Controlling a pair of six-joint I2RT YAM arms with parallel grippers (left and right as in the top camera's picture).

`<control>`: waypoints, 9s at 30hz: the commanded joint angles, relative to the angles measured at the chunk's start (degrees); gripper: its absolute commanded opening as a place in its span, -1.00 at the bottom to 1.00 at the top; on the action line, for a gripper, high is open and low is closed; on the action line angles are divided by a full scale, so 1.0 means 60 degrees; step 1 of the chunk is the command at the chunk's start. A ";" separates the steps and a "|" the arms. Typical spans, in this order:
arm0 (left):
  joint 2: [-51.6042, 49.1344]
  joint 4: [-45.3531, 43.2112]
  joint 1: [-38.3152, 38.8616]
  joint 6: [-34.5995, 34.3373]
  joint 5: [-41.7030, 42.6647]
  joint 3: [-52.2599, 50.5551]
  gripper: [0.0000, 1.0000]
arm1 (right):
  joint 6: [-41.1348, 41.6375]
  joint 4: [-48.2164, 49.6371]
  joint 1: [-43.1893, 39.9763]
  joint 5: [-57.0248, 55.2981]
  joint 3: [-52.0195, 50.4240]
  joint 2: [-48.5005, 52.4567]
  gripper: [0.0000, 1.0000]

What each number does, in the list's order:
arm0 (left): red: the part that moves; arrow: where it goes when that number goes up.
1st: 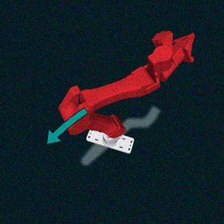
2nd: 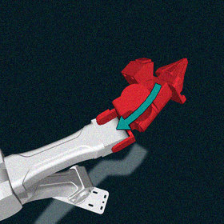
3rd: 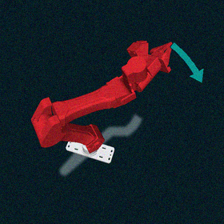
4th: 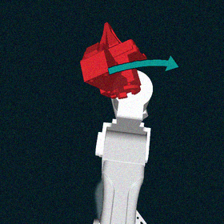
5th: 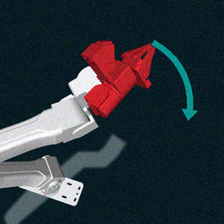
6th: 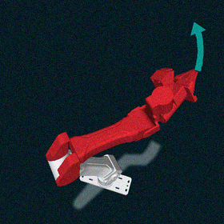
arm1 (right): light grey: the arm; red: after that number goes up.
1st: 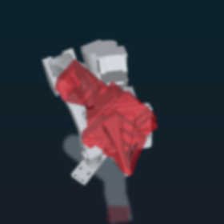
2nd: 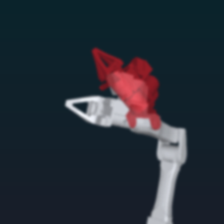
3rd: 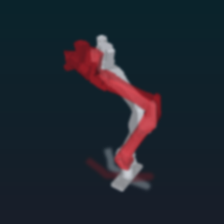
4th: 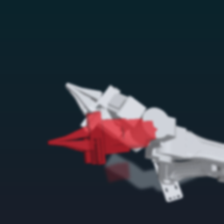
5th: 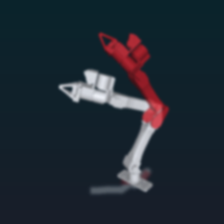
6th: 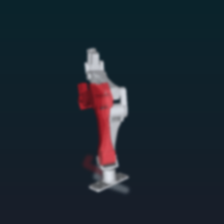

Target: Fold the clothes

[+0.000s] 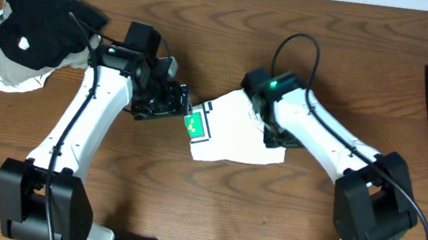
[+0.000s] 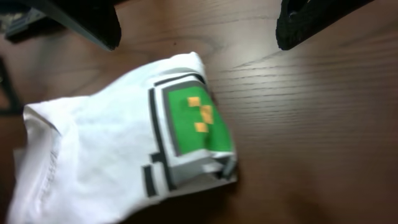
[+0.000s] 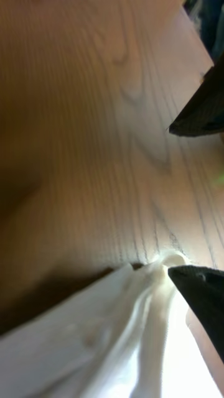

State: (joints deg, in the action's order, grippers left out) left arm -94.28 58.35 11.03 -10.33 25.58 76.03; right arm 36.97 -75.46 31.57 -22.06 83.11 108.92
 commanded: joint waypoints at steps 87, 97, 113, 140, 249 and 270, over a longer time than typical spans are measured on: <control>-0.3858 0.0685 -0.0933 0.3253 0.1311 0.1286 -0.69 | -0.3566 0.2481 -0.3901 0.7737 0.3053 0.1792 -0.97; -0.2371 0.2160 -0.0703 0.2674 0.1770 0.1366 -0.67 | -0.4976 0.0452 -0.2973 0.9296 0.2991 0.0586 -0.95; -0.2361 0.0448 0.0973 0.2466 0.3140 -0.1045 -0.88 | -0.5031 0.3850 -0.1894 1.2185 -0.1639 0.0619 -0.98; -0.2506 -0.2364 -0.0605 0.1989 0.2178 -0.3311 -0.87 | -0.3829 0.5475 -0.2568 1.0021 -0.3195 0.0619 -0.91; -0.2284 -0.3308 -0.1559 0.0539 0.1406 -0.2422 -0.88 | -0.4142 0.4659 -0.3588 0.8422 -0.1348 0.1759 -0.79; -0.1610 -0.3268 -0.1555 0.0692 0.1687 -0.2412 -0.35 | -0.4084 0.0069 -0.3464 0.3559 0.2342 0.1260 -0.28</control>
State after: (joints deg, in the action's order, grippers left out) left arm -106.08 38.61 1.87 -7.60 34.48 62.13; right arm 12.56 -73.76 10.85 4.91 94.52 118.83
